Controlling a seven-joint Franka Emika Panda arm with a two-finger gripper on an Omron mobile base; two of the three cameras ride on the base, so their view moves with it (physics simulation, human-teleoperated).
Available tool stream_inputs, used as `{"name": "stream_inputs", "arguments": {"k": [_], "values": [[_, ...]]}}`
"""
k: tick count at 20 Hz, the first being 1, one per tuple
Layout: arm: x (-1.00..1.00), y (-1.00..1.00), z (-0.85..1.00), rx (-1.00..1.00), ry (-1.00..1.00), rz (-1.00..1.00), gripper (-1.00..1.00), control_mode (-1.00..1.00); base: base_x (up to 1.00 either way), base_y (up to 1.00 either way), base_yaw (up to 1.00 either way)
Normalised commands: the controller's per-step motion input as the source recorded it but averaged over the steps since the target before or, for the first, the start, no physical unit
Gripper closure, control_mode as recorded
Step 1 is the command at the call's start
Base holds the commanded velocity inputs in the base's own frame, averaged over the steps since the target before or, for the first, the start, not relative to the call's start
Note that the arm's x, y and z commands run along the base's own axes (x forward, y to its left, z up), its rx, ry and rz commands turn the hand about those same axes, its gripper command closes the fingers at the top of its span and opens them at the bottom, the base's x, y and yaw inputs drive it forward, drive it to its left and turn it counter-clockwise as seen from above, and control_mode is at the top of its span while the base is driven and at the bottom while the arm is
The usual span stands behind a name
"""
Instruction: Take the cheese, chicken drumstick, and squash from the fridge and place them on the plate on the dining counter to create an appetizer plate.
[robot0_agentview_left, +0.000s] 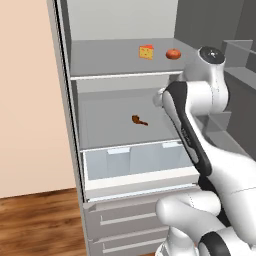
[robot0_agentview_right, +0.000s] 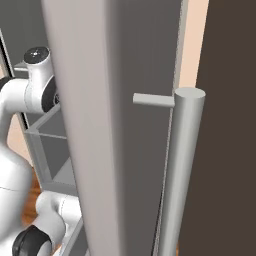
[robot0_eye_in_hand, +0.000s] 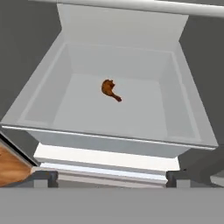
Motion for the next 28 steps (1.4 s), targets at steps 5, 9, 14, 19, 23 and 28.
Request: {"name": "stream_inputs", "arguments": {"k": [5, 9, 14, 19, 23, 28], "values": [[0.02, 0.13, 0.76, -0.04, -0.13, 0.00, -1.00, -1.00, 0.00, 0.00, 0.00], [0.22, 0.01, 0.66, -0.02, -0.08, 0.00, -1.00, -1.00, 0.00, 0.00, 0.00], [0.49, 0.00, 0.28, 0.00, -0.13, 0.00, -1.00, -1.00, 0.00, 0.00, 0.00], [0.71, 0.00, 0.11, 0.00, -0.09, -0.02, -1.00, -1.00, 0.00, 0.00, 0.00], [0.80, 0.00, 0.07, 0.00, 0.00, -0.09, -1.00, -1.00, 0.00, 0.00, 0.00], [0.81, -0.01, 0.15, 0.00, 0.01, -0.09, -1.00, -1.00, 0.00, 0.00, 0.00]]}}
